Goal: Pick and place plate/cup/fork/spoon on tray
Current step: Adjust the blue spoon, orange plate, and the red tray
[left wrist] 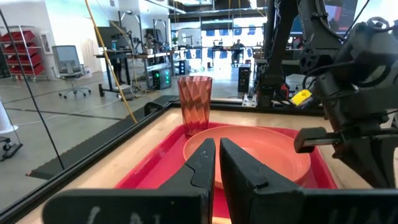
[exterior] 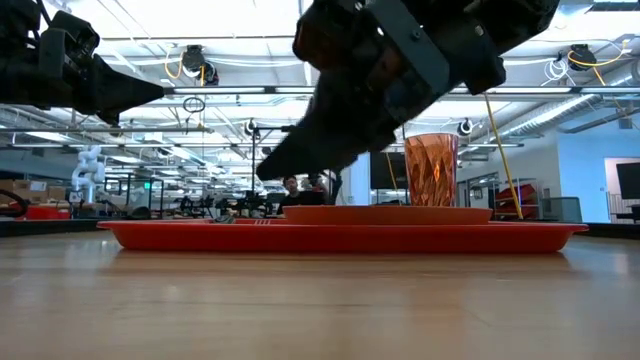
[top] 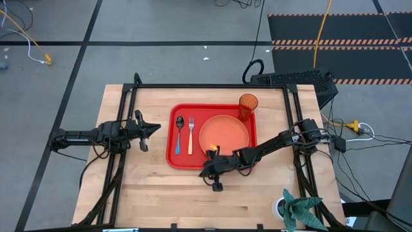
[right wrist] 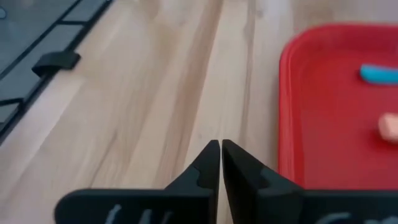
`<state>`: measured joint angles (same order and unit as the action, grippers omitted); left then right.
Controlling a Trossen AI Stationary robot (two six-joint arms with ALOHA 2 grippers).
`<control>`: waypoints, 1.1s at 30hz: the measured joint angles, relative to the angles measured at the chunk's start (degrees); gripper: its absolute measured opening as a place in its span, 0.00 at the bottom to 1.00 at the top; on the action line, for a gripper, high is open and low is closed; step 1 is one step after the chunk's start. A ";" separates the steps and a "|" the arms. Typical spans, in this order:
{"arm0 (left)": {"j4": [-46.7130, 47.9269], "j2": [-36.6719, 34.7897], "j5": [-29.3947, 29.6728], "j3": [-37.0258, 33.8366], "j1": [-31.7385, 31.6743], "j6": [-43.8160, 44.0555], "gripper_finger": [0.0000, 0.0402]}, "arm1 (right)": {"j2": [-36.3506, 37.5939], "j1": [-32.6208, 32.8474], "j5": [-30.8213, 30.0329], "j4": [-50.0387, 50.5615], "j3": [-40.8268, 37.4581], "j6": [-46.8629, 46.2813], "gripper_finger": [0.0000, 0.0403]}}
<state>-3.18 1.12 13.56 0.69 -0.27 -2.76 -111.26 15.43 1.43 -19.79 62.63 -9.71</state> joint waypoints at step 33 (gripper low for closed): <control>-0.01 0.00 0.00 0.00 -0.01 0.00 0.07 | -2.32 0.53 -4.59 2.44 0.07 4.47 0.36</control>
<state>-3.19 1.11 13.56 0.69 -0.28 -2.76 -113.58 15.97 -3.16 -17.35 62.70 -5.24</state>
